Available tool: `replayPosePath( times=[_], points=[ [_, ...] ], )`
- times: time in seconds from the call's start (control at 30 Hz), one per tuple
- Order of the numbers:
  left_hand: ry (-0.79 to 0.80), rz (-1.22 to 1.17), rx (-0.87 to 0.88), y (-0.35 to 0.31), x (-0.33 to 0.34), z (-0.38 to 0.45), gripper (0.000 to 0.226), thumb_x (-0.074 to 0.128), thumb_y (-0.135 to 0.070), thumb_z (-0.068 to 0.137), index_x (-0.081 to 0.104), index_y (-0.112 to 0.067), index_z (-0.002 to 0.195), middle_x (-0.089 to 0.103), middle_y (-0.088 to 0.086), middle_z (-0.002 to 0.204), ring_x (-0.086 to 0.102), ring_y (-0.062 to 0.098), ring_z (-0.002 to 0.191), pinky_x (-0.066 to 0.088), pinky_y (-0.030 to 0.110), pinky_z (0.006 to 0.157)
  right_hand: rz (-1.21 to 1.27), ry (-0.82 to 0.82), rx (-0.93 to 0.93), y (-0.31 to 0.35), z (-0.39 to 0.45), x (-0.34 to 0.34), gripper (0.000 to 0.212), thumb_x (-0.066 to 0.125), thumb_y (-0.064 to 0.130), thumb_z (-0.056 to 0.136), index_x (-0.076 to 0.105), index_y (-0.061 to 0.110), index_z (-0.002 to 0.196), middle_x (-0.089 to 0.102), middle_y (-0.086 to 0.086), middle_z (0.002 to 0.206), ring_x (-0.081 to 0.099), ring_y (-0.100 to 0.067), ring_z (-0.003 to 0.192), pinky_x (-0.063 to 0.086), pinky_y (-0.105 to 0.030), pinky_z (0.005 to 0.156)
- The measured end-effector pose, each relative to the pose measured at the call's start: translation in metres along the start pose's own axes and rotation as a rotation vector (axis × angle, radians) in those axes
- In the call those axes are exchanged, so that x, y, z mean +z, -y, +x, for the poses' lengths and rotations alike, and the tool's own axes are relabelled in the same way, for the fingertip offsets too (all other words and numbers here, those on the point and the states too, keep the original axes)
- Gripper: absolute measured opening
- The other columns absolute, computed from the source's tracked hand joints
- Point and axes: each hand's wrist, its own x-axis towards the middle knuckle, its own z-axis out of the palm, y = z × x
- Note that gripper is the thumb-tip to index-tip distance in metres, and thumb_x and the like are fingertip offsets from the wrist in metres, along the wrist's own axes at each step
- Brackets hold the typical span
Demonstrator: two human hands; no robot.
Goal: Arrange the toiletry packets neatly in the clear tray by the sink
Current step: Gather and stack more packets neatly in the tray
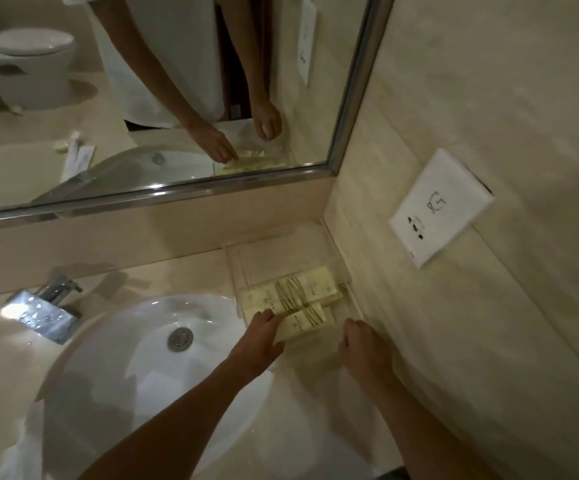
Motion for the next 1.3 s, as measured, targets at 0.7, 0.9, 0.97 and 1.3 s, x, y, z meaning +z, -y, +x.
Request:
replayPosePath(
  times=[0.7,0.9,0.97,1.3],
  points=[
    [0.038,0.546,0.186,-0.001,0.039,0.038,0.035,0.083,-0.007,0.060,0.064,-0.009,0.089,0.066,0.011,0.095,0.065,0.025,0.079,0.058,0.034,0.060,0.135,-0.067,-0.015,0.000,-0.025,0.010,0.009,0.049,0.024,0.086,0.054,0.016,0.088,0.063,-0.004,0.091,0.061,-0.025,0.088,0.045,-0.032,0.068],
    [0.073,0.518,0.130,-0.003,0.035,0.040,0.036,0.068,-0.003,0.078,0.058,-0.007,0.112,0.062,0.012,0.114,0.063,0.026,0.094,0.058,0.036,0.072,0.136,-0.040,0.000,0.001,-0.022,0.008,0.009,0.048,0.022,0.086,0.054,0.016,0.089,0.064,-0.003,0.088,0.063,-0.024,0.084,0.043,-0.030,0.065],
    [0.074,0.484,0.124,-0.004,0.033,0.039,0.028,0.060,-0.009,0.087,0.056,-0.006,0.114,0.060,0.012,0.117,0.063,0.026,0.094,0.057,0.037,0.073,0.140,-0.038,0.002,0.001,-0.020,0.006,0.008,0.049,0.022,0.085,0.054,0.017,0.088,0.064,-0.001,0.087,0.063,-0.023,0.083,0.044,-0.030,0.064],
    [0.012,0.448,0.006,-0.001,-0.001,0.011,0.023,0.042,-0.012,0.091,0.057,-0.008,0.109,0.063,0.010,0.106,0.065,0.028,0.087,0.051,0.038,0.068,0.090,0.083,-0.060,0.026,-0.007,-0.011,0.012,0.051,0.021,0.087,0.062,0.018,0.092,0.068,-0.004,0.096,0.067,-0.025,0.090,0.051,-0.033,0.072]
  ],
)
